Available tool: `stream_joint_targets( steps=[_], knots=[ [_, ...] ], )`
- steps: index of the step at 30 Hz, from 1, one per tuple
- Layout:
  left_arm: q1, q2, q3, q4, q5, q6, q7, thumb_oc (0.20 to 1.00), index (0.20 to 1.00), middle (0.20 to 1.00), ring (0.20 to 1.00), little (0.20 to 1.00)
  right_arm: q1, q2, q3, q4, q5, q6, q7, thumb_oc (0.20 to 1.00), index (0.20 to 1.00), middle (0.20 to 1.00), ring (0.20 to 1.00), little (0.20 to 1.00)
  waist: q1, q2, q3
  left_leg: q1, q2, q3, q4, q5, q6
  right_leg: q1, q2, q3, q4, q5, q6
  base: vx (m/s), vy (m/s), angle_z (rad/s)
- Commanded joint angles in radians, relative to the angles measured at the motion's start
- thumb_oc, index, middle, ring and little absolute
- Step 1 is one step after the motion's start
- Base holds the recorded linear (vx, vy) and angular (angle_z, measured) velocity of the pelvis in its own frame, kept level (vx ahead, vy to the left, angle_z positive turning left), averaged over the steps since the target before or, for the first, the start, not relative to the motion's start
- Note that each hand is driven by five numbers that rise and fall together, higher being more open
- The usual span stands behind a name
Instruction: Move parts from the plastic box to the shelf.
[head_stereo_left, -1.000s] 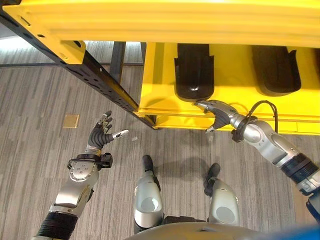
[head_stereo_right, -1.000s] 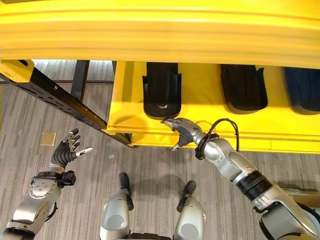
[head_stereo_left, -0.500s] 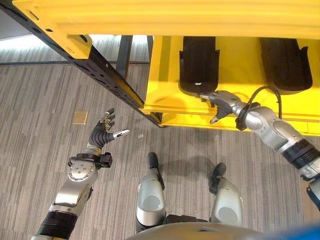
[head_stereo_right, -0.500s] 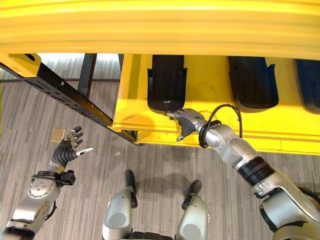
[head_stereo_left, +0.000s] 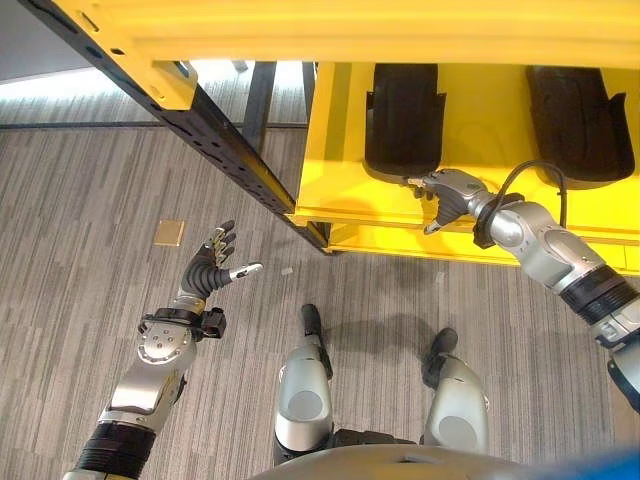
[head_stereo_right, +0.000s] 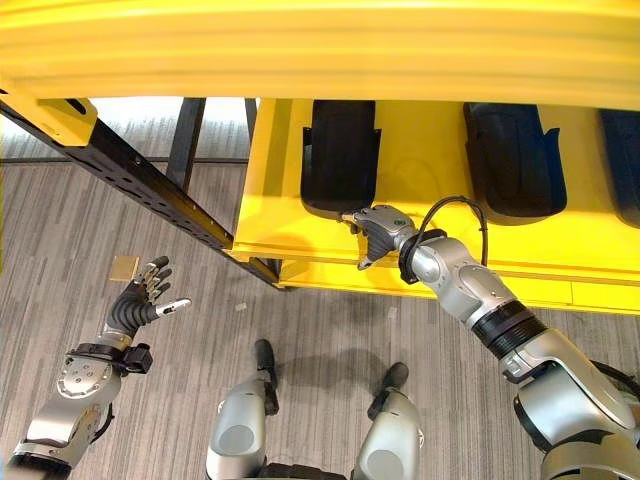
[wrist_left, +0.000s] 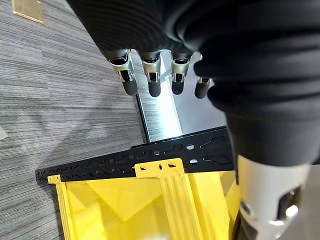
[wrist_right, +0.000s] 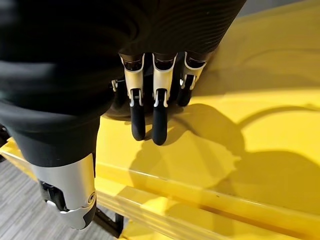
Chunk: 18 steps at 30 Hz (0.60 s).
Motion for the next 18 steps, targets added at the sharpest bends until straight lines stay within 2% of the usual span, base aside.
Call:
stream_joint_targets(
  steps=[1, 9, 14, 18],
  knots=[
    [0.008, 0.003, -0.025, -0.030, 0.008, -0.062, -0.014, 1.000, 1.000, 1.000, 1.000, 1.000, -0.022, 0.030, -0.006, 0.074, -0.023, 0.058, -0.017, 1.000, 1.000, 1.000, 1.000, 1.000, 0.009, -0.011, -0.026, 0.007, 0.059, 0.042, 0.067, -0.082, -0.029, -0.020, -0.019, -0.018, 0.001, -0.032, 0.053, 0.00, 0.000, 0.00],
    [0.009, 0.001, -0.031, -0.032, 0.006, -0.060, -0.013, 1.000, 1.000, 1.000, 1.000, 1.000, -0.009, 0.037, -0.022, 0.099, -0.045, 0.098, -0.024, 1.000, 1.000, 1.000, 1.000, 1.000, 0.003, -0.011, -0.033, 0.019, 0.055, 0.046, 0.062, -0.081, -0.027, -0.009, -0.017, -0.015, -0.003, -0.031, 0.054, 0.00, 0.000, 0.00],
    [0.017, -0.003, -0.025, -0.029, 0.002, -0.072, -0.024, 1.000, 1.000, 1.000, 1.000, 1.000, 0.010, 0.037, -0.037, 0.100, -0.010, 0.088, -0.051, 1.000, 1.000, 1.000, 1.000, 1.000, -0.001, -0.012, -0.040, 0.028, 0.053, 0.048, 0.057, -0.080, -0.026, 0.002, -0.012, -0.012, -0.007, -0.032, 0.053, 0.00, 0.000, 0.00],
    [0.027, -0.007, -0.020, -0.040, -0.005, -0.074, -0.021, 1.000, 1.000, 1.000, 1.000, 1.000, 0.045, 0.038, -0.071, 0.057, 0.052, 0.052, -0.088, 1.000, 1.000, 1.000, 1.000, 1.000, -0.009, -0.016, -0.047, 0.041, 0.049, 0.051, 0.051, -0.080, -0.023, 0.017, -0.005, -0.010, -0.015, -0.034, 0.052, 0.01, 0.008, 0.00]
  ],
)
